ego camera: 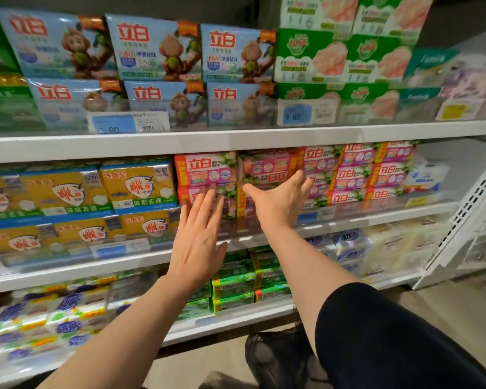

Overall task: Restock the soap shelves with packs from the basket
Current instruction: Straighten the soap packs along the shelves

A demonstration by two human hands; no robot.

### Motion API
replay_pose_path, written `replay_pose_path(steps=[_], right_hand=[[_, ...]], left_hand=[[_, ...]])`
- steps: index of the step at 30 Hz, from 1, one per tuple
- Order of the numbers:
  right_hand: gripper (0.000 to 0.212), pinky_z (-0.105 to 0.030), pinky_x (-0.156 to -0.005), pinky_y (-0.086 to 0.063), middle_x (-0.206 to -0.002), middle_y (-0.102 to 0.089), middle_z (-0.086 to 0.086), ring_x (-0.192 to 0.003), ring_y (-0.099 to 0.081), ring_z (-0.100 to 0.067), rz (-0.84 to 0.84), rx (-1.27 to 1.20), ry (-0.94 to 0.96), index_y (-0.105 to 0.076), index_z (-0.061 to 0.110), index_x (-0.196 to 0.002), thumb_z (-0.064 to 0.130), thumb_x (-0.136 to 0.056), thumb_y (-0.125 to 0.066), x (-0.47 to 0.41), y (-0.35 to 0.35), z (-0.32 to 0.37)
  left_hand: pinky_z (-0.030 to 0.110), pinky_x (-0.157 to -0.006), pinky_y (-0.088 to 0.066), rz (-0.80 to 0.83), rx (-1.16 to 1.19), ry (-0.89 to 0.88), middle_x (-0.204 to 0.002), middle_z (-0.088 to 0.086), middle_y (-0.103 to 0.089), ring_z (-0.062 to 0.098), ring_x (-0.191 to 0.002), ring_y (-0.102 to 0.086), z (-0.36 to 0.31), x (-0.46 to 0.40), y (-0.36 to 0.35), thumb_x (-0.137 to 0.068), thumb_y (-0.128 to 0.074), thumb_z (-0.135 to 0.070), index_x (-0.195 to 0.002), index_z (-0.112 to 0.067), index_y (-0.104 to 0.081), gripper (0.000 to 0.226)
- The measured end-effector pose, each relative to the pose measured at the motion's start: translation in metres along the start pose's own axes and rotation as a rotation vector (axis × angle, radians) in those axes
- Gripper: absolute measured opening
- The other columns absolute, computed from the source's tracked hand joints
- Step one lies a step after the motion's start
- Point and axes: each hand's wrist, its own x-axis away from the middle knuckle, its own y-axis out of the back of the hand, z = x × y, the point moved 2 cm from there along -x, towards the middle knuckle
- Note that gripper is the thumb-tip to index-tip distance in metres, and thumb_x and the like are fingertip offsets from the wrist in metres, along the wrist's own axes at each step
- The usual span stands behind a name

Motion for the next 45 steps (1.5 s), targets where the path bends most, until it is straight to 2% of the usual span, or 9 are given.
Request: replay_pose_path(steps=[13,17,19,24,29,33,37,39,45], right_hand=[[0.123,-0.042,-0.107,-0.038,-0.142,-0.031,-0.015,-0.13,-0.033,-0.031,-0.018,0.027,0.112,-0.026,0.004,-0.141,0.056,-0.048,-0.087,0.0,0.01,0.005],[0.124,-0.048,-0.114,-0.029,-0.152,-0.021,-0.016,-0.144,-0.014,-0.031,0.079,-0.185,0.108,-0.019,0.009,-0.145,0.042,-0.05,-0.092,0.009,0.03,0.001],[0.119,-0.049,-0.111,-0.034,-0.145,-0.028,-0.013,-0.139,-0.022,-0.029,0.086,-0.251,0.182,-0.023,0.012,-0.14,0.036,-0.047,-0.093,0.013,0.041,-0.001],[0.109,-0.011,-0.084,-0.038,-0.123,-0.024,0.008,-0.109,-0.029,0.001,0.321,-0.129,0.55,-0.029,0.015,-0.135,0.029,-0.047,-0.091,0.02,0.071,-0.004],[0.114,-0.022,-0.097,-0.047,-0.138,-0.02,0.018,-0.126,-0.031,-0.001,0.647,0.017,0.751,-0.025,0.023,-0.147,0.012,-0.052,-0.086,0.034,0.085,-0.01],[0.123,-0.031,-0.106,-0.04,-0.147,-0.023,0.013,-0.134,-0.029,-0.007,0.646,-0.133,0.441,-0.015,0.029,-0.151,0.006,-0.055,-0.088,0.041,0.069,-0.019],[0.092,-0.042,-0.09,-0.053,-0.125,-0.063,-0.006,-0.113,-0.061,-0.024,0.992,-0.661,-0.154,-0.047,0.018,-0.137,0.012,-0.054,-0.088,0.043,0.057,-0.019],[0.071,-0.036,-0.078,-0.056,-0.114,-0.066,-0.005,-0.102,-0.066,-0.02,0.89,-0.671,-0.068,-0.055,0.017,-0.124,0.004,-0.062,-0.084,0.04,0.055,-0.014],[0.076,-0.024,-0.078,-0.056,-0.11,-0.065,0.002,-0.1,-0.063,-0.01,0.513,-0.508,0.263,-0.056,0.022,-0.119,-0.001,-0.054,-0.089,0.011,0.07,-0.004]], left_hand=[[0.049,-0.117,-0.026,-0.043,0.087,0.178,-0.156,0.012,-0.026,0.026,-0.145,-0.021,-0.017,-0.012,0.012,-0.072,-0.08,-0.019,-0.148,-0.003,-0.029,0.093],[0.032,-0.103,-0.045,-0.12,0.422,0.315,-0.149,-0.002,-0.037,0.005,-0.127,-0.044,-0.026,-0.021,0.043,-0.097,-0.054,-0.029,-0.148,-0.018,-0.034,0.056],[0.023,-0.095,-0.049,-0.12,0.732,0.403,-0.132,-0.011,-0.053,-0.01,-0.109,-0.053,-0.028,-0.021,0.055,-0.098,-0.047,-0.036,-0.138,-0.027,-0.045,0.041],[0.027,-0.083,-0.056,-0.028,1.264,0.524,-0.115,0.001,-0.068,0.01,-0.101,-0.067,-0.033,-0.027,0.075,-0.078,-0.064,-0.048,-0.128,-0.018,-0.057,0.06],[0.035,-0.077,-0.06,0.268,1.17,0.425,-0.099,0.001,-0.075,0.018,-0.091,-0.072,-0.04,-0.02,0.076,-0.074,-0.08,-0.028,-0.113,-0.013,-0.066,0.043],[0.038,-0.079,-0.059,0.195,1.341,0.588,-0.101,0.006,-0.074,0.024,-0.094,-0.072,-0.029,-0.013,0.064,-0.073,-0.081,-0.019,-0.111,-0.008,-0.067,0.042],[0.047,-0.089,-0.056,0.13,1.514,0.662,-0.112,0.014,-0.069,0.029,-0.102,-0.068,-0.024,-0.012,0.058,-0.059,-0.091,-0.024,-0.122,-0.004,-0.054,0.075],[0.045,-0.089,-0.056,0.146,1.504,0.609,-0.11,0.013,-0.07,0.028,-0.102,-0.068,-0.022,-0.012,0.056,-0.063,-0.089,-0.021,-0.122,-0.007,-0.053,0.071],[0.038,-0.089,-0.057,0.044,1.288,0.666,-0.119,0.002,-0.066,0.015,-0.106,-0.065,0.002,-0.015,0.054,-0.067,-0.076,-0.046,-0.13,-0.015,-0.052,0.074]])
